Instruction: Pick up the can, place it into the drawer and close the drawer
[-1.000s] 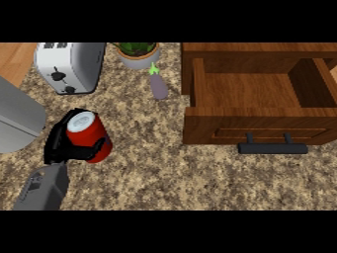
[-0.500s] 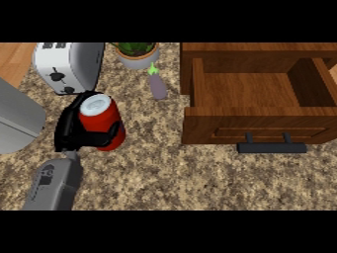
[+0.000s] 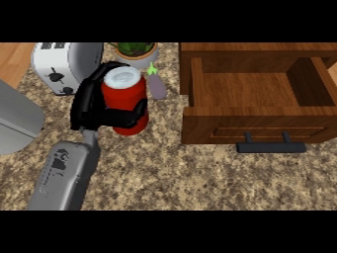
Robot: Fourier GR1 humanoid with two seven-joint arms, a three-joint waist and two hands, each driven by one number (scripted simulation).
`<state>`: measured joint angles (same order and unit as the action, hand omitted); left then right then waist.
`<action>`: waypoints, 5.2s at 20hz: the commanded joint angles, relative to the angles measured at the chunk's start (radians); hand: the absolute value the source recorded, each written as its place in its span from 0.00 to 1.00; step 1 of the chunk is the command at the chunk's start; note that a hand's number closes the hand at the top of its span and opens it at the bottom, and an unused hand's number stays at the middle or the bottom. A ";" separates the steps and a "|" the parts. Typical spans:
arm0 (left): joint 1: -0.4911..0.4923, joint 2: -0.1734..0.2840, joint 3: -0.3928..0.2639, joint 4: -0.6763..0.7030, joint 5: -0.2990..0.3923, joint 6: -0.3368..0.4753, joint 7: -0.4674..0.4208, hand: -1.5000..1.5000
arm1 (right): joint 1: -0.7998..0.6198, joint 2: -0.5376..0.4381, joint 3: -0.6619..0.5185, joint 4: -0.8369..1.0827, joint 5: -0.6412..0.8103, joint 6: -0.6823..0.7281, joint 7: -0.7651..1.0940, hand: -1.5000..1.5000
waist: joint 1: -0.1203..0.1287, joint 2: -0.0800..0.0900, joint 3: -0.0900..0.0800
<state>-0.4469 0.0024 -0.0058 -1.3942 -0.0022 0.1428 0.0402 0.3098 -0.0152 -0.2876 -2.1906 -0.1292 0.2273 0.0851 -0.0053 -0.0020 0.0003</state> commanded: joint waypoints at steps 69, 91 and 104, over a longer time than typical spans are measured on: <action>-0.987 -0.002 -0.597 1.038 0.518 0.561 -0.082 0.00 | -0.194 -0.048 0.019 0.076 0.037 -0.014 0.048 0.00 | -0.114 0.031 0.003; -0.988 -0.002 -0.594 1.012 0.666 0.630 -0.134 0.00 | -0.227 -0.159 0.079 -0.050 0.312 -0.005 -0.035 0.00 | -0.107 0.031 0.001; -1.025 -0.002 -0.614 0.958 0.717 0.698 -0.137 0.00 | -0.339 -0.240 0.275 0.092 0.828 -0.085 -0.081 0.00 | -0.030 0.018 0.000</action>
<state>-1.4614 0.0000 -0.6099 -0.4285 0.7088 0.8412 -0.1127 0.0171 -0.2306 -0.0716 -2.1666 0.5352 0.1757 0.0066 -0.0623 0.0192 0.0009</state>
